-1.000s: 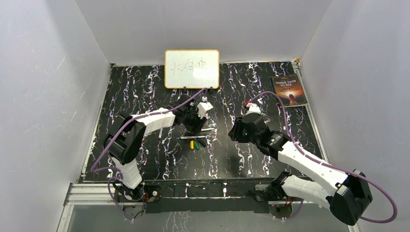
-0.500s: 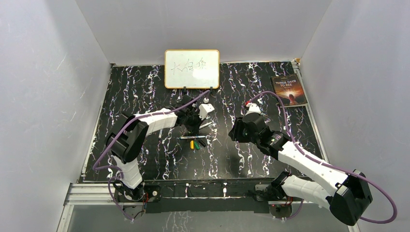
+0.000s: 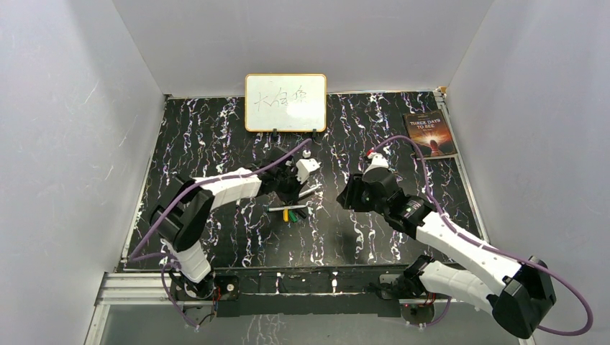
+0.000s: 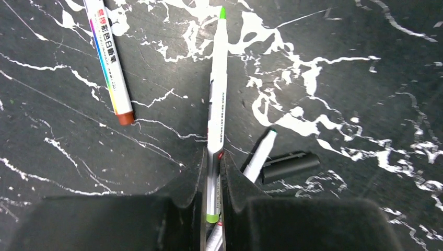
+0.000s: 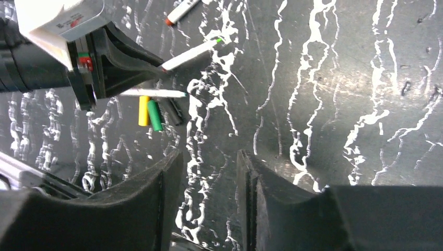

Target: Insert the pens into the pen caps

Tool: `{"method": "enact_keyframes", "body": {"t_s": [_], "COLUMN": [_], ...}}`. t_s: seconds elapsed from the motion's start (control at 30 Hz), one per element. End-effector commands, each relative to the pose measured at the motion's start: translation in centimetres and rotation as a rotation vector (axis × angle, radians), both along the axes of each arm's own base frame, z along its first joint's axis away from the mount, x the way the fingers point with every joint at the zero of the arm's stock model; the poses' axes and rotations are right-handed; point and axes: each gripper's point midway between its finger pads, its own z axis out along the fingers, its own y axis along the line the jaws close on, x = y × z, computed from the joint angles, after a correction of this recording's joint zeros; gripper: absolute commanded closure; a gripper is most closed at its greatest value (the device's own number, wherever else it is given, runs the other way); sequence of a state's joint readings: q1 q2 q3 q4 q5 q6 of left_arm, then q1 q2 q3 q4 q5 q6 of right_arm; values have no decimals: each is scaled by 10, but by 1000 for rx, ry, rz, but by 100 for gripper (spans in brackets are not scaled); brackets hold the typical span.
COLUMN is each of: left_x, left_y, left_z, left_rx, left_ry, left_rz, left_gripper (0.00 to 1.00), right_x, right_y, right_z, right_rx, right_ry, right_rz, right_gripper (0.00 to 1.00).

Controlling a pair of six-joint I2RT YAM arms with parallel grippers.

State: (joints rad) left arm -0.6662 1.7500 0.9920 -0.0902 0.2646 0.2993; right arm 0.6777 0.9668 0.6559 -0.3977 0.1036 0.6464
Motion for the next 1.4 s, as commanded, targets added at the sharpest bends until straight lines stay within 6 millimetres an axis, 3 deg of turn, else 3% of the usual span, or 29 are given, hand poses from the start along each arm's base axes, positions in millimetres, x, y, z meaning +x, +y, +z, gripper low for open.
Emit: {"method": "enact_keyframes", "body": {"t_s": [0.0, 0.1, 0.3, 0.57, 0.7, 0.83, 0.93, 1.27, 1.37], "left_x": [-1, 1, -14, -28, -35, -47, -52, -59, -58], "left_y": [-12, -21, -33, -52, -56, -59, -57, -52, -53], "left_z": [58, 90, 142, 175, 176, 179, 180, 196, 197], "left_rx": [-139, -269, -524, -628, -619, -640, -645, -683, -680], "left_ry": [-76, -132, -205, -210, -198, -182, -179, -197, -195], "left_rz": [28, 88, 160, 104, 74, 45, 49, 57, 58], "left_gripper": [100, 100, 100, 100, 100, 100, 100, 100, 100], "right_x": [11, 10, 18, 37, 46, 55, 58, 52, 48], "right_y": [18, 30, 44, 60, 65, 71, 75, 72, 72], "right_z": [47, 67, 87, 112, 124, 122, 121, 117, 120], "right_rx": [196, 335, 472, 487, 497, 464, 465, 458, 468], "right_ry": [-107, -144, -164, -214, -241, -248, -241, -223, -229], "right_rz": [-16, -10, -24, 1, 0, 10, 15, 21, 32], "right_gripper": [52, 43, 41, 39, 40, 44, 52, 100, 100]}}
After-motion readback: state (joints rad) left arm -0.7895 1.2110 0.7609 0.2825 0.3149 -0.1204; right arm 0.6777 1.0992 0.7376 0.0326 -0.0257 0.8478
